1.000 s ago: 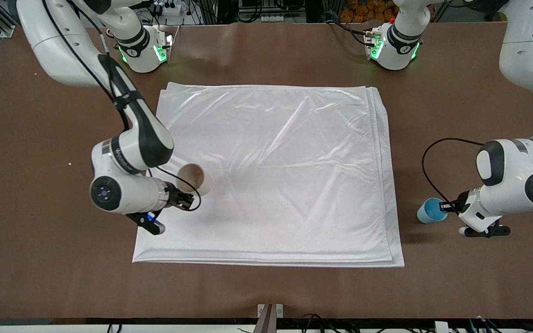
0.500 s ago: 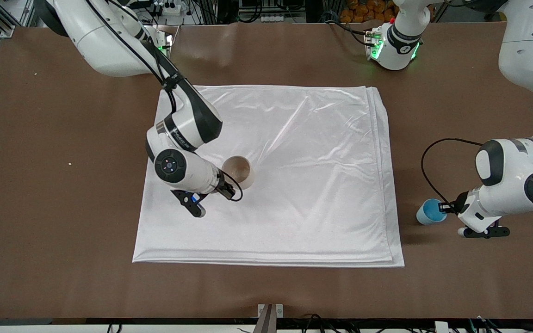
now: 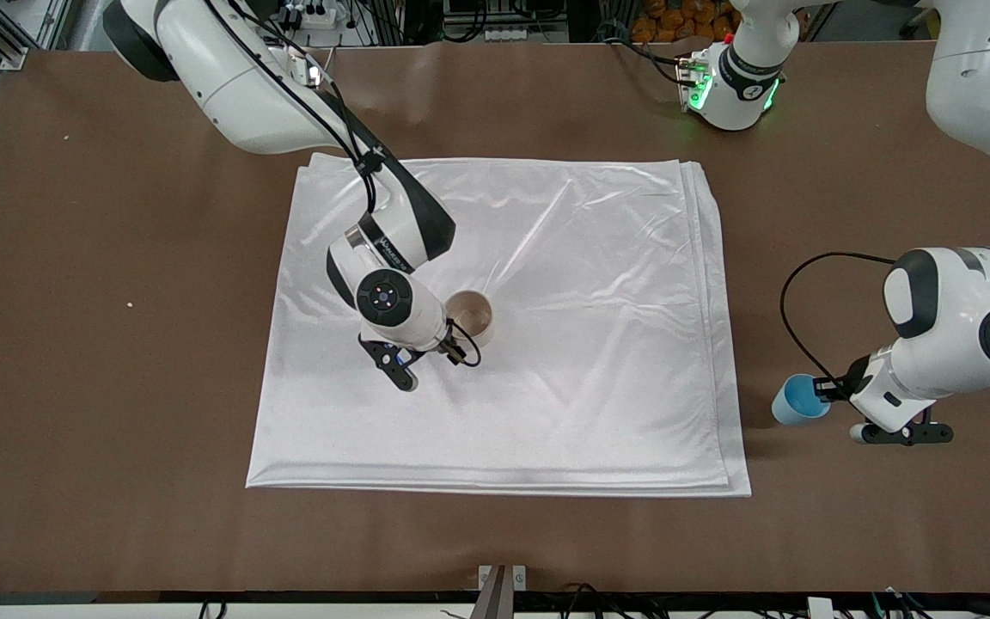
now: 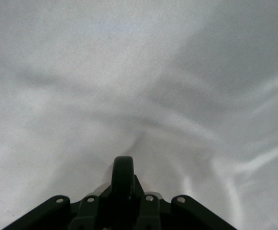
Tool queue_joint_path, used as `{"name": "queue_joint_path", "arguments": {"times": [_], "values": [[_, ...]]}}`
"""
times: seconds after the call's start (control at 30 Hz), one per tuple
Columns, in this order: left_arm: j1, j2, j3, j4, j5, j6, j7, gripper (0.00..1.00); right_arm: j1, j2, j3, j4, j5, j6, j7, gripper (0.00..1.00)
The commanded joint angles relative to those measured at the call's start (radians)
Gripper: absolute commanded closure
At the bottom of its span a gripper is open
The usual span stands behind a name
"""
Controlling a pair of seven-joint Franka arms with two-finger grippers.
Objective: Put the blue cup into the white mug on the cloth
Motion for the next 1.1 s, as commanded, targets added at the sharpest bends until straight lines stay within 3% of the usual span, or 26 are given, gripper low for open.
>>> {"name": "queue_joint_path", "arguments": {"times": [0.0, 0.03, 0.1, 0.13, 0.23, 0.27, 0.63, 1.07], "values": [[-0.002, -0.044, -0.02, -0.009, 0.022, -0.018, -0.006, 1.0, 0.061, 0.03, -0.046, 0.014, -0.023, 0.041, 0.059, 1.0], [-0.002, -0.045, -0.025, -0.007, 0.024, -0.024, -0.007, 1.0, 0.062, 0.035, -0.046, 0.012, -0.023, 0.049, 0.063, 1.0], [-0.002, -0.05, -0.034, -0.005, 0.024, -0.03, -0.007, 1.0, 0.064, 0.041, -0.046, 0.014, -0.023, 0.058, 0.073, 0.83], [-0.002, -0.056, -0.038, -0.005, 0.025, -0.032, -0.007, 1.0, 0.065, 0.043, -0.046, 0.012, -0.023, 0.059, 0.073, 0.67], [-0.002, -0.064, -0.045, -0.004, 0.03, -0.033, -0.006, 1.0, 0.065, 0.046, -0.046, 0.012, -0.023, 0.06, 0.073, 0.04], [-0.005, -0.067, -0.045, -0.004, 0.035, -0.033, -0.004, 1.0, 0.065, 0.046, -0.046, 0.012, -0.023, 0.06, 0.073, 0.0], [-0.032, -0.102, -0.045, 0.004, 0.055, -0.05, -0.001, 1.0, 0.033, 0.016, -0.052, 0.017, -0.048, 0.038, 0.037, 0.0], [-0.089, -0.16, -0.045, 0.007, 0.05, -0.099, -0.011, 1.0, -0.16, -0.048, -0.045, 0.034, -0.051, -0.235, -0.45, 0.0]]}}
